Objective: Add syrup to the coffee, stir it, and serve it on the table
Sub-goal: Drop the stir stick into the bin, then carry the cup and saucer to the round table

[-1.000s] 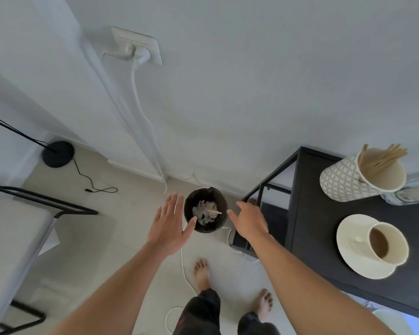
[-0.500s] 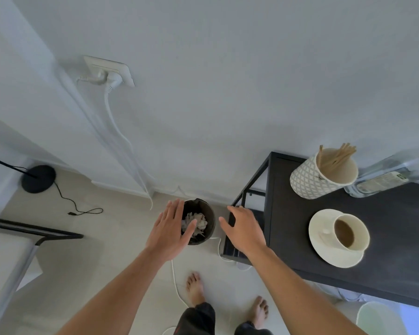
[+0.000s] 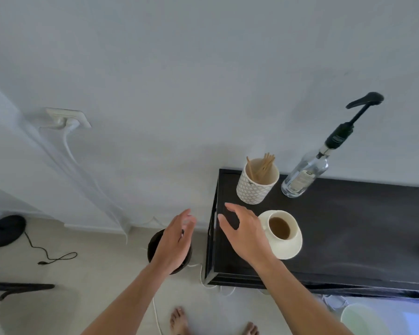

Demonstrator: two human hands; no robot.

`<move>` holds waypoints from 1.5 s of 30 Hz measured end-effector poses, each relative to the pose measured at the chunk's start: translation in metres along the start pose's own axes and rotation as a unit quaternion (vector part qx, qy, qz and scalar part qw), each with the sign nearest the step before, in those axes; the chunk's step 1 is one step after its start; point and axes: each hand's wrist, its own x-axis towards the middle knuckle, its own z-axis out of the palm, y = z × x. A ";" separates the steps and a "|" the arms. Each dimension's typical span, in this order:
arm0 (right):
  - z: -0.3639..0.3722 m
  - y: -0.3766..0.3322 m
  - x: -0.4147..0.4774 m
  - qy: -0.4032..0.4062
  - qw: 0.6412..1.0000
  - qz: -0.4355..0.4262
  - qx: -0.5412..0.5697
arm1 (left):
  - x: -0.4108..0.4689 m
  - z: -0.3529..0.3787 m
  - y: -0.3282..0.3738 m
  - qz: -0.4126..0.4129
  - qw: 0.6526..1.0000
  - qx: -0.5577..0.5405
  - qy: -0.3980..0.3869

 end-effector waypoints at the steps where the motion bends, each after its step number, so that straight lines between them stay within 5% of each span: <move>1: -0.012 0.005 -0.002 0.009 1.000 0.000 0.003 | 0.000 0.006 0.010 -0.001 1.000 -0.006 0.000; 8: -0.082 0.054 -0.010 0.071 0.997 0.018 0.007 | 0.001 0.056 0.072 -0.006 0.998 -0.052 -0.037; 16: -0.132 0.125 -0.017 0.055 0.996 0.066 0.002 | 0.000 0.115 0.113 -0.009 0.999 0.026 -0.046; 26: -0.137 0.197 -0.016 -0.071 0.989 0.127 -0.001 | 0.000 0.149 0.114 0.032 0.994 0.056 -0.086; 32: -0.119 0.216 -0.015 -0.178 0.980 0.082 -0.021 | 0.007 0.159 0.118 0.053 0.990 0.065 -0.117; 45: -0.092 0.231 -0.009 -0.104 0.993 0.052 -0.029 | 0.021 0.170 0.119 0.087 0.988 0.046 -0.116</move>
